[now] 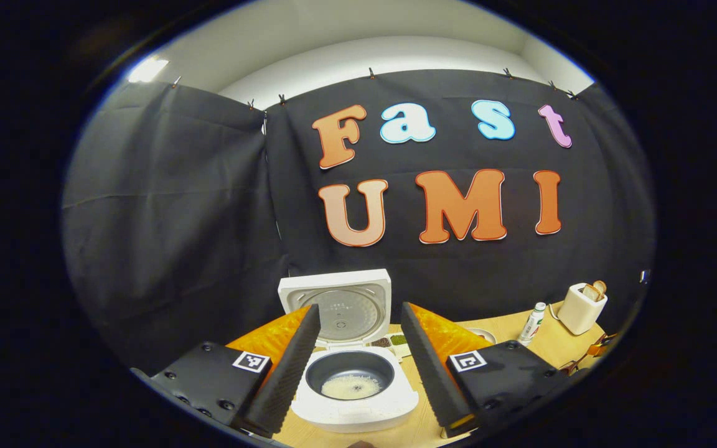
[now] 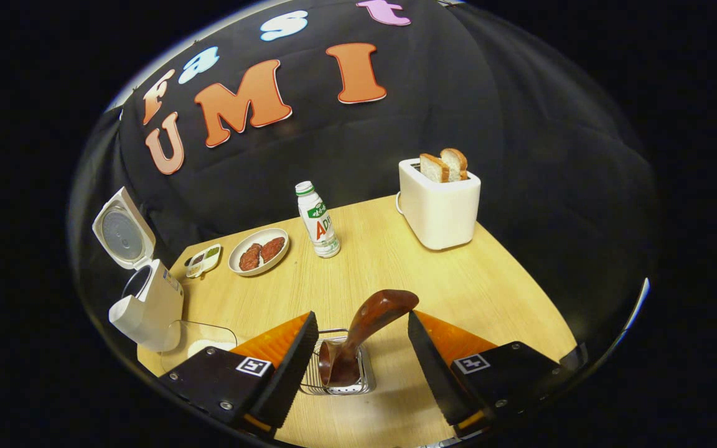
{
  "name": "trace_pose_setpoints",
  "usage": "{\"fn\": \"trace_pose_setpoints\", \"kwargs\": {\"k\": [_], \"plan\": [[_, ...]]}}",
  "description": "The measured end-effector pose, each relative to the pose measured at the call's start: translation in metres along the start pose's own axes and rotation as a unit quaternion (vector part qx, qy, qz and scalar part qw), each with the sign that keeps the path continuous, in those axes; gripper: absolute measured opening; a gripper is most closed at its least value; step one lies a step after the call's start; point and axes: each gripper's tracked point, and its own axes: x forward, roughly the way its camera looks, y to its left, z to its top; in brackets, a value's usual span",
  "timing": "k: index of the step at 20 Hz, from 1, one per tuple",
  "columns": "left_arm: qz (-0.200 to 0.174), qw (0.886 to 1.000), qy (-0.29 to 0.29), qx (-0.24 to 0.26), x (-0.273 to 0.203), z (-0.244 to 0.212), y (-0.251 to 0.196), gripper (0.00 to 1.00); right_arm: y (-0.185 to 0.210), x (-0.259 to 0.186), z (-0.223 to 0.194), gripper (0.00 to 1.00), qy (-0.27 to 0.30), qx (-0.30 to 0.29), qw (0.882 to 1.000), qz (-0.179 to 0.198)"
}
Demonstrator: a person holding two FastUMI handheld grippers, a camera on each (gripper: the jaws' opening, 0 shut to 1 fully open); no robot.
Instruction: Close the left gripper, press the button to open the rice cooker; take a wooden spoon from the chopstick holder with the right hand, scoop a spoonful of rice and pour it into the rice cooker, then put the wooden spoon back into the chopstick holder.
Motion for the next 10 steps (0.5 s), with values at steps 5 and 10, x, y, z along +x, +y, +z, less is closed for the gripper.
{"fn": "trace_pose_setpoints", "kwargs": {"k": [5, 10], "plan": [[0.002, 1.000, 0.010, 0.005, -0.022, -0.012, -0.018, 0.91, -0.001, 0.013, -0.006, 0.69, -0.010, 0.025, 0.999, 0.024], [0.008, 1.000, 0.026, 0.005, -0.034, -0.019, -0.030, 0.91, 0.006, 0.024, -0.017, 0.44, -0.022, 0.032, 0.998, 0.052]]}}
